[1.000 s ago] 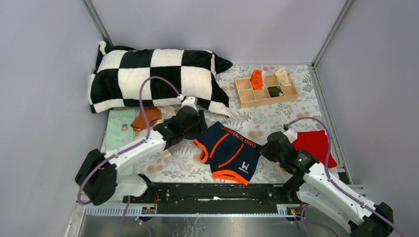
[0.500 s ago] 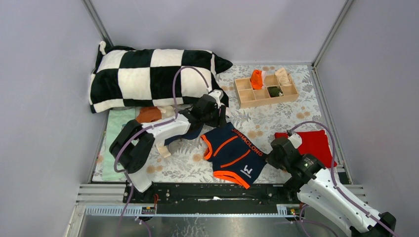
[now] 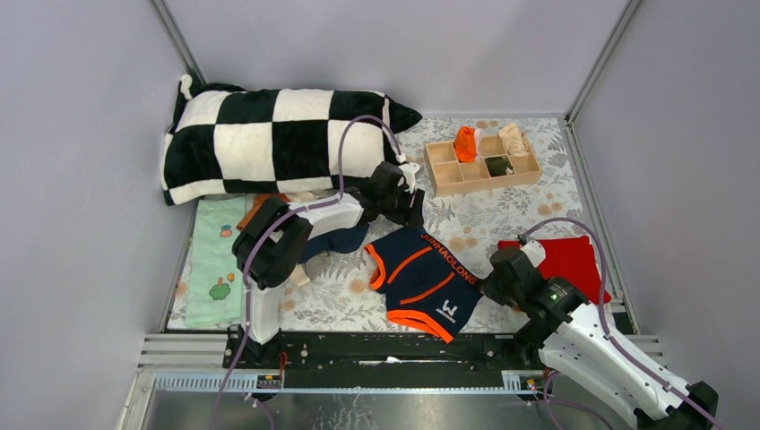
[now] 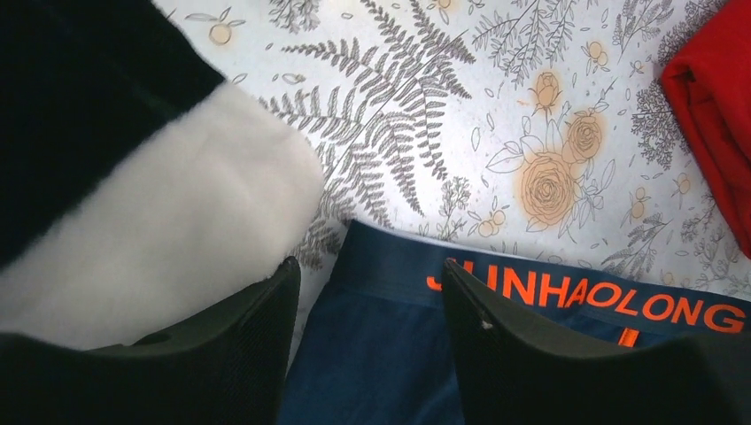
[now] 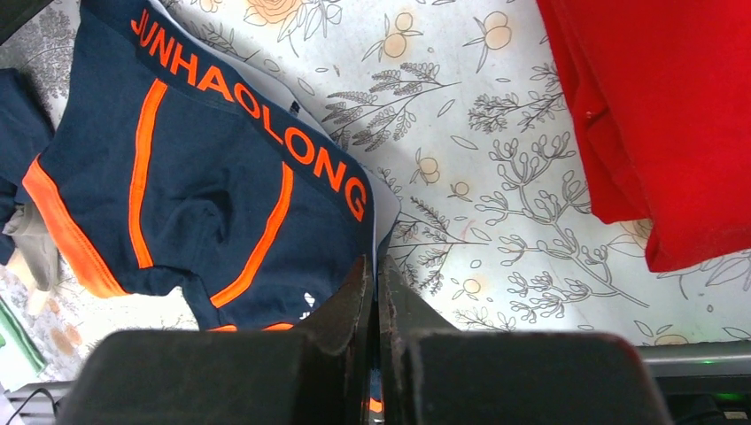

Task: Roll the underwear
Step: Flatten out the underwear at the center of the board.

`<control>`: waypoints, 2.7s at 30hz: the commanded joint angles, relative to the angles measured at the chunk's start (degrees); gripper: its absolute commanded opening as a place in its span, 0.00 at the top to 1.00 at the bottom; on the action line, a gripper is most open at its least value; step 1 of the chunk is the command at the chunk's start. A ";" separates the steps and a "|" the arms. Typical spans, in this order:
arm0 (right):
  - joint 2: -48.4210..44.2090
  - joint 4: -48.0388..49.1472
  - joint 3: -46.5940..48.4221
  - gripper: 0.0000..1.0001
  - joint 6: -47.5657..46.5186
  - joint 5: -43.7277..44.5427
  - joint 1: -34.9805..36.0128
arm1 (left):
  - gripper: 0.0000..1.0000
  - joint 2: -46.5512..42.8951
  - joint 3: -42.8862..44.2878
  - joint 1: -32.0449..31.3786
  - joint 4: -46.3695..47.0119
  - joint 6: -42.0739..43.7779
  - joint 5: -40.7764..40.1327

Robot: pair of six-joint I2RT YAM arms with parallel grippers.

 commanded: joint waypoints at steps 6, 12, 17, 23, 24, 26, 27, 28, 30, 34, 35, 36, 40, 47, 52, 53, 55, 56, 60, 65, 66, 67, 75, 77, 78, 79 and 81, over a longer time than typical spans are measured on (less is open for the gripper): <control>0.51 2.50 1.42 1.00 -0.62 -1.78 0.26 | 0.40 5.37 3.84 0.29 -0.44 4.62 4.93; -0.31 2.38 1.45 1.00 -0.24 -1.55 0.26 | 0.52 7.08 3.81 0.20 -0.69 4.57 5.36; -0.62 2.52 1.10 1.00 -0.13 -1.47 0.26 | 0.68 7.03 3.70 -0.16 0.39 3.84 6.68; -0.61 2.84 0.85 1.00 -0.35 -0.91 0.26 | 0.98 6.24 3.44 -0.16 0.87 2.60 6.81; -0.68 2.94 0.90 1.00 -0.52 -0.68 0.30 | 1.00 5.68 3.32 -0.12 0.88 2.44 6.26; -0.70 2.66 1.76 1.00 -1.75 0.20 0.26 | 1.00 3.94 2.61 0.13 0.88 1.88 4.86; -0.74 2.28 2.55 1.00 -2.51 0.88 0.26 | 1.00 2.44 2.00 0.32 0.88 1.49 3.64; -0.78 1.80 3.54 1.00 -3.32 1.70 0.26 | 1.00 0.77 1.32 0.54 0.88 0.81 1.96; -1.03 0.66 5.75 1.00 -5.02 3.38 0.26 | 1.00 -3.39 -0.29 1.00 0.88 -0.64 -3.78; -0.51 -1.38 11.15 1.00 -8.64 4.79 0.26 | 1.00 -14.58 -4.47 1.25 -0.63 -3.26 -10.89; 0.16 -1.40 12.12 1.00 -9.93 4.22 0.30 | 1.00 -17.60 -5.76 1.30 -0.62 -3.66 -11.59; 1.03 -1.30 12.98 1.00 -11.10 3.17 0.26 | 1.00 -20.51 -7.08 1.25 -0.84 -4.24 -12.13; 5.01 0.19 16.08 1.00 -16.98 -3.72 0.26 | 1.00 -31.41 -11.09 1.26 -3.45 -5.80 -15.03; 4.66 -1.34 24.95 1.00 -24.52 -4.37 0.26 | 1.00 -49.67 -16.26 1.29 -12.17 -8.16 -22.91; 6.06 -6.08 31.95 1.00 -28.76 -18.30 0.26 | 1.00 -58.33 -15.49 1.26 -23.65 -10.90 -21.56; 6.59 -7.16 33.12 1.00 -29.45 -21.88 0.27 | 1.00 -60.07 -15.39 1.24 -25.82 -11.57 -20.68; 7.30 -9.41 34.92 1.00 -29.54 -27.85 0.26 | 1.00 -63.27 -15.13 1.29 -29.56 -12.98 -18.38; 7.44 -10.29 35.51 1.00 -29.21 -29.98 0.26 | 1.00 -64.80 -14.92 1.24 -31.53 -13.72 -17.48; 7.85 -12.79 35.61 1.00 -26.97 -30.19 0.27 | 1.00 -68.35 -17.05 1.24 -36.29 -17.58 -17.07; 13.15 -5.78 26.61 1.00 -24.07 -21.49 0.28 | 1.00 -64.28 -28.54 1.24 -27.56 -25.35 -19.04; 14.98 -3.30 24.72 1.00 -24.16 -18.82 0.26 | 1.00 -62.49 -30.79 1.27 -24.45 -26.63 -20.44; 17.06 -0.96 23.38 1.00 -24.37 -16.48 0.15 | 1.00 -60.36 -32.78 1.24 -20.71 -27.15 -21.60; 29.84 16.90 18.89 1.00 -29.03 -8.61 -9.36 | 1.00 -39.94 -32.62 1.24 3.28 -24.11 -27.11; 31.64 19.31 18.49 1.00 -30.48 -8.11 -11.24 | 1.00 -34.04 -29.17 1.28 5.28 -22.53 -26.13; 32.67 20.34 18.24 1.00 -31.04 -8.07 -12.02 | 1.00 -31.85 -27.77 1.29 5.87 -21.78 -25.50; 33.71 20.84 18.16 1.00 -31.59 -8.17 -12.68 | 1.00 -29.72 -26.81 1.29 6.88 -21.07 -24.77; 35.75 21.61 17.90 0.98 -32.44 -8.07 -13.63 | 1.00 -26.35 -25.61 1.24 9.62 -19.59 -23.44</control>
